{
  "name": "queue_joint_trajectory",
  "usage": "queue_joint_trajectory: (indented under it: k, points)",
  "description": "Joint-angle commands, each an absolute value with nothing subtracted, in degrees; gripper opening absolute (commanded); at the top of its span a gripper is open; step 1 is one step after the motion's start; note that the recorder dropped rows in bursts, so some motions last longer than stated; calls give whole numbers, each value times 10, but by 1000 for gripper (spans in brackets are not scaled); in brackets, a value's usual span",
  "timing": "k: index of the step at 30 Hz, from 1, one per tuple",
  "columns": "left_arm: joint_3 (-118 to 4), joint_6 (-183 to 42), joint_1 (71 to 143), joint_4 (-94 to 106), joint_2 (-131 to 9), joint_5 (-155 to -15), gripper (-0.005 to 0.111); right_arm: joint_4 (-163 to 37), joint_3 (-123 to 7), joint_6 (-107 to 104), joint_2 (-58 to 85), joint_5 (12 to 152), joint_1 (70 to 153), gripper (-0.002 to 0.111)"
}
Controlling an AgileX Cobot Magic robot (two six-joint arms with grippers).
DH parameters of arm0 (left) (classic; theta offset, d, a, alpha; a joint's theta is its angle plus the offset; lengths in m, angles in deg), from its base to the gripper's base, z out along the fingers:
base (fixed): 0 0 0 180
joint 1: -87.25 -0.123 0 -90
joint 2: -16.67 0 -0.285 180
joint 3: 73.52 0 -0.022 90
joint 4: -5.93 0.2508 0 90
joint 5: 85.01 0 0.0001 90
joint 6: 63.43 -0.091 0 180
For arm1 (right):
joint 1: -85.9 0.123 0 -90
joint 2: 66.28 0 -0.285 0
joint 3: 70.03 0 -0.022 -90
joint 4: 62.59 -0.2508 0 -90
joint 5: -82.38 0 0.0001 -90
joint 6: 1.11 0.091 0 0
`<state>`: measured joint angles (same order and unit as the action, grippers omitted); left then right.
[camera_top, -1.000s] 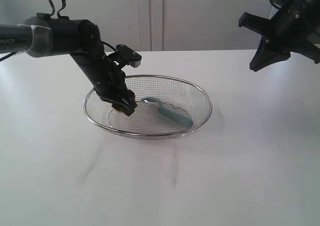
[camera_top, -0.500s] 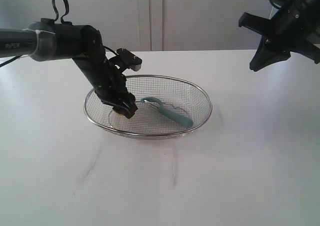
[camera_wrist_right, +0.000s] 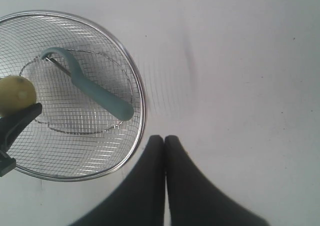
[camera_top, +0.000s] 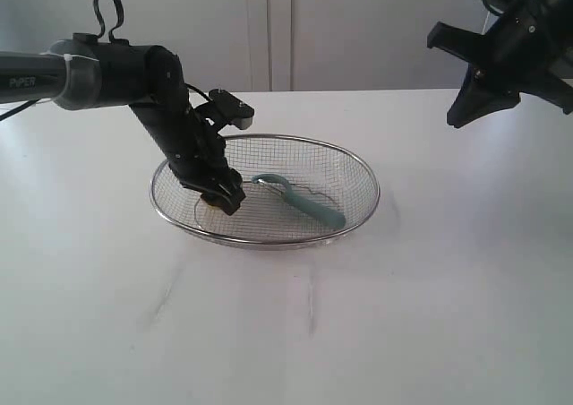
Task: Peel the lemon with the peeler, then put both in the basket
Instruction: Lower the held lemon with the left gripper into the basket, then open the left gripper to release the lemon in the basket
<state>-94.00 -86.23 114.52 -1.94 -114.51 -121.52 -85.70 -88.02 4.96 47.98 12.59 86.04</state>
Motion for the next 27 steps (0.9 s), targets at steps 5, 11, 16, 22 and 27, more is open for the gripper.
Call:
queue_joint_trajectory:
  k: [5,11,16,22,27]
  points:
    - [-943,-862,1147,-25,-1145,-1221,68,-854,-882,50,473,124,857,0]
    - [-943,-862,1147,-25,-1145,-1221,68,-854,-882,50,473,124,857,0]
    - [-946,-862,1147,-25,-1134,-1227,68,-854,-882,50,473,124,857,0]
    - [-946,-862,1147,-25,-1122,-1225,71,-854,-882,50,473,124,857,0]
    - [-947,-862,1147,-25,-1118,-1243,82,-854,-882,50,473,124,857,0]
